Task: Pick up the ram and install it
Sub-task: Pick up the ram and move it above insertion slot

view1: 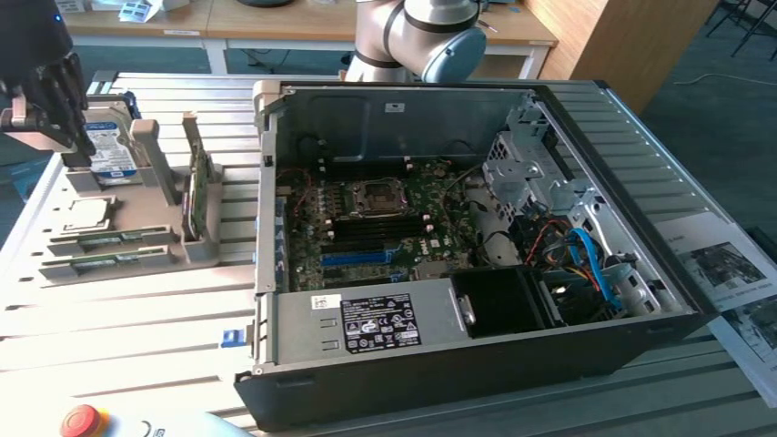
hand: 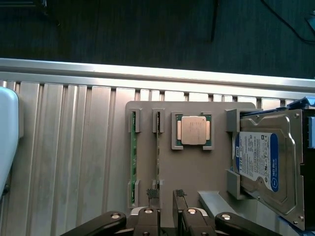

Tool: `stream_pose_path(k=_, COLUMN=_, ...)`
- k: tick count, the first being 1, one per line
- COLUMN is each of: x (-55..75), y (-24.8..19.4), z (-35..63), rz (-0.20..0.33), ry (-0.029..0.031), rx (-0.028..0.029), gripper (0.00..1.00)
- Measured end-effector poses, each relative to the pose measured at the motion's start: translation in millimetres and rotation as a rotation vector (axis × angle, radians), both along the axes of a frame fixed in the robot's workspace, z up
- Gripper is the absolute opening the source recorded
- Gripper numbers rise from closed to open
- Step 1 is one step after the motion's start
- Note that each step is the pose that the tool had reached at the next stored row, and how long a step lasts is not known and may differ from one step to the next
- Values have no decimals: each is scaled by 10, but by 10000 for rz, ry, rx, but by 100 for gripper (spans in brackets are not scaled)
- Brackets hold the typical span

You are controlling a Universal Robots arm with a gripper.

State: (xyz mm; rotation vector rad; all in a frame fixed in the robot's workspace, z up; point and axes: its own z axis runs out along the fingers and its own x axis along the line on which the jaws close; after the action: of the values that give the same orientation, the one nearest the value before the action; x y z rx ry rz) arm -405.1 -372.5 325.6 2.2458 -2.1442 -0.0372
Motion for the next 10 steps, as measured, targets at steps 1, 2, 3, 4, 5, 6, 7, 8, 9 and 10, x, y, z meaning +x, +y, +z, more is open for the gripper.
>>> stream_pose_path(k=1, x=0, y=-2, z=-3, rz=-2, ry=-1, rx=1, gripper=25)
stream_pose_path(k=2, x=-1, y=-8, z=-6, rz=-2, ry=-2, rx=0, gripper=25)
stream_pose_path(k=3, x=0, y=-15, z=-11, rz=-1, ry=-2, rx=0, gripper=25)
stream_pose_path(k=4, x=0, y=-23, z=-16, rz=0, ry=-2, rx=1, gripper=25)
stream_pose_path(k=5, x=0, y=-30, z=-22, rz=-1, ry=-3, rx=1, gripper=25)
stream_pose_path(k=6, x=0, y=-38, z=-30, rz=-1, ry=-3, rx=1, gripper=25)
stream_pose_path(k=7, x=0, y=-45, z=-39, rz=0, ry=-2, rx=1, gripper=25)
stream_pose_path(k=8, x=0, y=-53, z=-48, rz=0, ry=-2, rx=0, gripper=25)
stream_pose_path(k=9, x=0, y=-62, z=-59, rz=0, ry=-1, rx=0, gripper=25)
stream_pose_path(k=10, x=0, y=-71, z=-69, rz=0, ry=0, rx=0, gripper=25)
